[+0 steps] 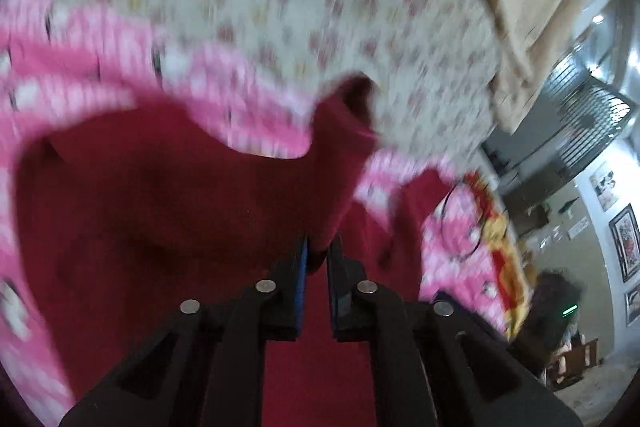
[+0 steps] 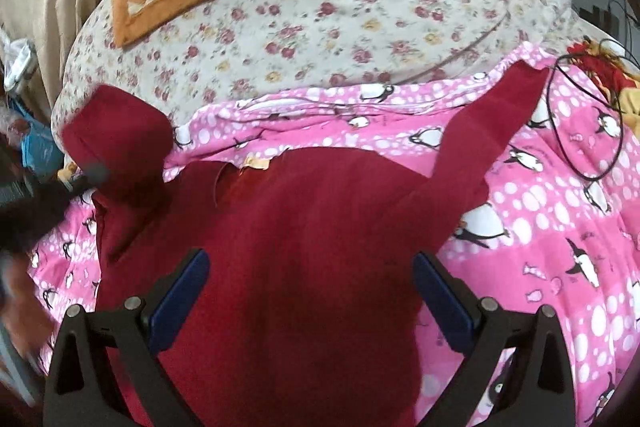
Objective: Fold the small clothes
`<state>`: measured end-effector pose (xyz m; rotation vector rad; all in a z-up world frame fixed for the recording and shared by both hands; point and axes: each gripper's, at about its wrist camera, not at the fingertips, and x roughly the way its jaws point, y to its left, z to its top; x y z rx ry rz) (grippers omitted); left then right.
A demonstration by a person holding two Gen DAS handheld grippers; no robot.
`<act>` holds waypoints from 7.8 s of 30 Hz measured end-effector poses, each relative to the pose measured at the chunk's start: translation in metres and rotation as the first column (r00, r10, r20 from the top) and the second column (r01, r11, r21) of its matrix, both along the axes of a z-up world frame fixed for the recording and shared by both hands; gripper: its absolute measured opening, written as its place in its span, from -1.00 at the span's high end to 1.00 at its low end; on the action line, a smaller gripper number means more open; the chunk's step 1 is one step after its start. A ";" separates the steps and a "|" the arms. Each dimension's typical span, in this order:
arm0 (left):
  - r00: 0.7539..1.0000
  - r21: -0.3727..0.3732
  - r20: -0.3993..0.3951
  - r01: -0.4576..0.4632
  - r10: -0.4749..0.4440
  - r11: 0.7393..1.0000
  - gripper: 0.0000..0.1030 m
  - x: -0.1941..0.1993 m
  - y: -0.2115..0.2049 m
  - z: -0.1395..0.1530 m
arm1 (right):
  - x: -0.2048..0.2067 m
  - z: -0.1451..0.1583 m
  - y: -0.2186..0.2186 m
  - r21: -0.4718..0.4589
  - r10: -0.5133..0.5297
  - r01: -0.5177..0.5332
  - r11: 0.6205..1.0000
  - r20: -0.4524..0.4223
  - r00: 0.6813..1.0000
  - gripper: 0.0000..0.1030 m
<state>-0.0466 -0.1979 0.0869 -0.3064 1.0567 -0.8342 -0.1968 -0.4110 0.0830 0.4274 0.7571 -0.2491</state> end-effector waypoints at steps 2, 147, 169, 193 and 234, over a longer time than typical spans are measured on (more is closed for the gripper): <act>0.998 0.051 -0.056 0.011 -0.009 0.999 0.87 -0.003 -0.007 -0.020 | -0.001 -0.001 -0.006 -0.002 -0.016 0.016 1.000 -0.006 1.000 -0.99; 0.984 0.311 0.176 -0.088 0.033 0.946 0.95 -0.001 -0.009 -0.041 | -0.002 0.005 -0.096 0.017 0.038 -0.040 0.999 0.094 0.995 -0.52; 0.956 0.186 0.145 -0.280 0.256 0.942 0.96 0.040 0.079 -0.011 | 0.028 -0.016 -0.047 -0.138 0.272 -0.273 0.952 -0.031 0.962 0.81; 0.943 0.359 0.183 -0.329 0.280 0.874 0.94 0.039 0.088 -0.025 | 0.016 -0.044 -0.106 0.266 0.168 -0.151 0.952 -0.042 0.985 -0.52; 0.923 0.466 0.309 -0.356 0.228 0.810 0.78 0.028 0.060 -0.037 | 0.027 -0.055 -0.055 -0.116 0.162 -0.189 0.975 -0.212 0.964 -0.49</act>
